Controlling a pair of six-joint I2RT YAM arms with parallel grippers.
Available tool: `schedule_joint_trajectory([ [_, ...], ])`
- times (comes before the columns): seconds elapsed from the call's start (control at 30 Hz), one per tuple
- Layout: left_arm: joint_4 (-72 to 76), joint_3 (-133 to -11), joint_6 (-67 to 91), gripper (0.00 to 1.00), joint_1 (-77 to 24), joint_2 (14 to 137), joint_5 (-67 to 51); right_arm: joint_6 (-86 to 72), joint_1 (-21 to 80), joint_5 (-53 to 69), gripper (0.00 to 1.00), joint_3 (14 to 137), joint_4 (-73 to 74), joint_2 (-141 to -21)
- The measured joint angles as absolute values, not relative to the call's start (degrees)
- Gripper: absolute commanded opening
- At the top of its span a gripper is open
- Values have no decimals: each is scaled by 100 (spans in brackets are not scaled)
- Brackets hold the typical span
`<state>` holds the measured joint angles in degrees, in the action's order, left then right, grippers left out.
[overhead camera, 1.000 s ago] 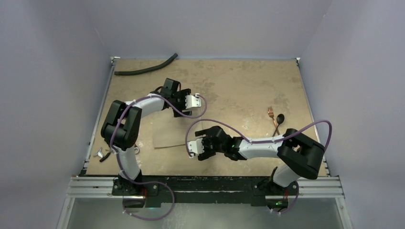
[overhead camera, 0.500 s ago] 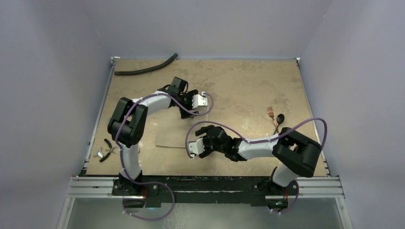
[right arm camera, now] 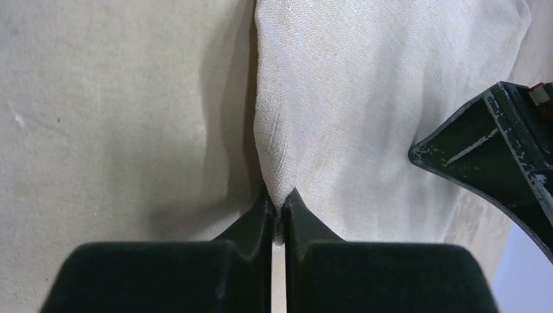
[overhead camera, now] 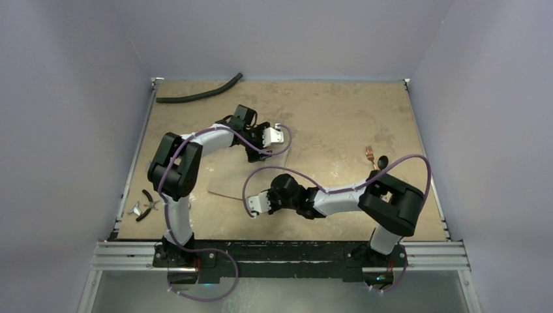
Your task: Fold the napkin into a case and place the utensils inside
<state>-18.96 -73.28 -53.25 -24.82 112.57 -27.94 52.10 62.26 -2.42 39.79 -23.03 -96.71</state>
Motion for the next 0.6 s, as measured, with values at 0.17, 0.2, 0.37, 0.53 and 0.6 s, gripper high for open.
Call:
schedule_joint_trajectory([
  [0.17, -1883, -7306, -5306, 76, -2484, 11255, -2792, 4475, 6208, -60, 0, 4156, -2152, -9649],
  [0.2, -1868, -7288, -5304, 76, -2484, 11255, -2797, 4324, 6206, -47, 0, 4156, -2145, -9625],
  [0.37, -1765, -7181, -5308, 75, -2484, 11207, -2816, 3264, 6154, -32, 0, 4156, -2180, -9441],
  [0.53, -1743, -7074, -5352, 75, -2491, 11133, -2814, 2220, 6090, -45, 0, 4156, -2250, -9317],
  [0.6, -1750, -7048, -5378, 75, -2495, 11109, -2812, 1846, 6018, -27, 0, 4150, -2309, -9251],
])
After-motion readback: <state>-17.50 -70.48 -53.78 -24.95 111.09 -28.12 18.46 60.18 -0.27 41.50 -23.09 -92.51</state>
